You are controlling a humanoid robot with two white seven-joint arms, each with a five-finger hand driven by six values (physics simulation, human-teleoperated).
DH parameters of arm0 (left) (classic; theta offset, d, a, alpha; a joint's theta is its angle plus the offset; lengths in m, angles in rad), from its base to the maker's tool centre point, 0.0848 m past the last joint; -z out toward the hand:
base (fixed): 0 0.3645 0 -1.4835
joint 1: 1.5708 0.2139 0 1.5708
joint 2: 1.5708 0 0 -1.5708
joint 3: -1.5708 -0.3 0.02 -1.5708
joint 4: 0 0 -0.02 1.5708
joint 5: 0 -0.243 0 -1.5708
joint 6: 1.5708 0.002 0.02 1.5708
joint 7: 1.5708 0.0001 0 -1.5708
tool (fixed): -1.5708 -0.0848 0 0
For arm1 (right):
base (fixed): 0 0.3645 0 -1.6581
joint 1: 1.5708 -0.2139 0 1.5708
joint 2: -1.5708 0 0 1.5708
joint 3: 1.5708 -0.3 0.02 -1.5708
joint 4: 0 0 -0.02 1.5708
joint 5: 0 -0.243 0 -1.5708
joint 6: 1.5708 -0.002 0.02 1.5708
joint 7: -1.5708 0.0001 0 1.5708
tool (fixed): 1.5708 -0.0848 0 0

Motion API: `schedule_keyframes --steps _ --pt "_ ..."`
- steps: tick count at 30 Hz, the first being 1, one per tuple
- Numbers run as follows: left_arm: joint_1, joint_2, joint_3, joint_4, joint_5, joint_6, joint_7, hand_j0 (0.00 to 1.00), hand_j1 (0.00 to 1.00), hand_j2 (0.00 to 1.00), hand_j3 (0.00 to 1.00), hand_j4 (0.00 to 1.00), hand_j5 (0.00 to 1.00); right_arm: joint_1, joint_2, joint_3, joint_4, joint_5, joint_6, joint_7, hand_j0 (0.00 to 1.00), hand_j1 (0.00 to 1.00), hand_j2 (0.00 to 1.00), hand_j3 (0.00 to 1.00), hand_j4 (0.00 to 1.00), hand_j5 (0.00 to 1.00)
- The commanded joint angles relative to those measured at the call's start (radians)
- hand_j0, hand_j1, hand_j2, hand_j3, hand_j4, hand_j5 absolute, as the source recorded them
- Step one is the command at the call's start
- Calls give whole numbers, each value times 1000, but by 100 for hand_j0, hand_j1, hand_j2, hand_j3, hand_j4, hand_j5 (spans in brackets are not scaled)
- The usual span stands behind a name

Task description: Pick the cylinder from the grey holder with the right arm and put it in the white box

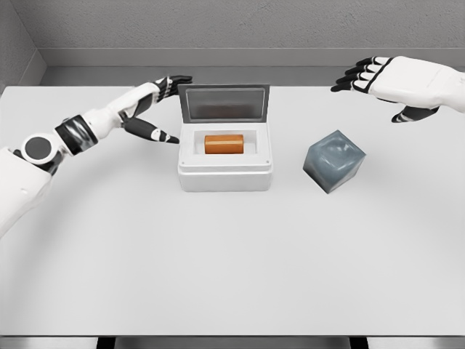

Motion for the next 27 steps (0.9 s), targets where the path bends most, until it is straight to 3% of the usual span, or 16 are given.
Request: schedule_keyframes --steps 1,5,18,27 --pt "2 24 3 -40 8 1 0 100 100 100 100 100 100 0 0 0 -1 -4 3 -1 100 100 100 100 100 100" --pt "20 61 3 -100 28 1 0 100 100 100 100 100 100 0 0 0 -1 -4 3 -1 100 100 100 100 100 100" --pt "18 70 -1 -105 62 1 -1 100 100 100 100 100 100 3 -6 0 -13 -3 3 -1 100 100 100 100 100 100" --pt "17 74 -10 -178 56 1 -27 100 100 100 100 100 100 3 -9 -1 -21 -3 3 -1 100 100 100 100 100 100"
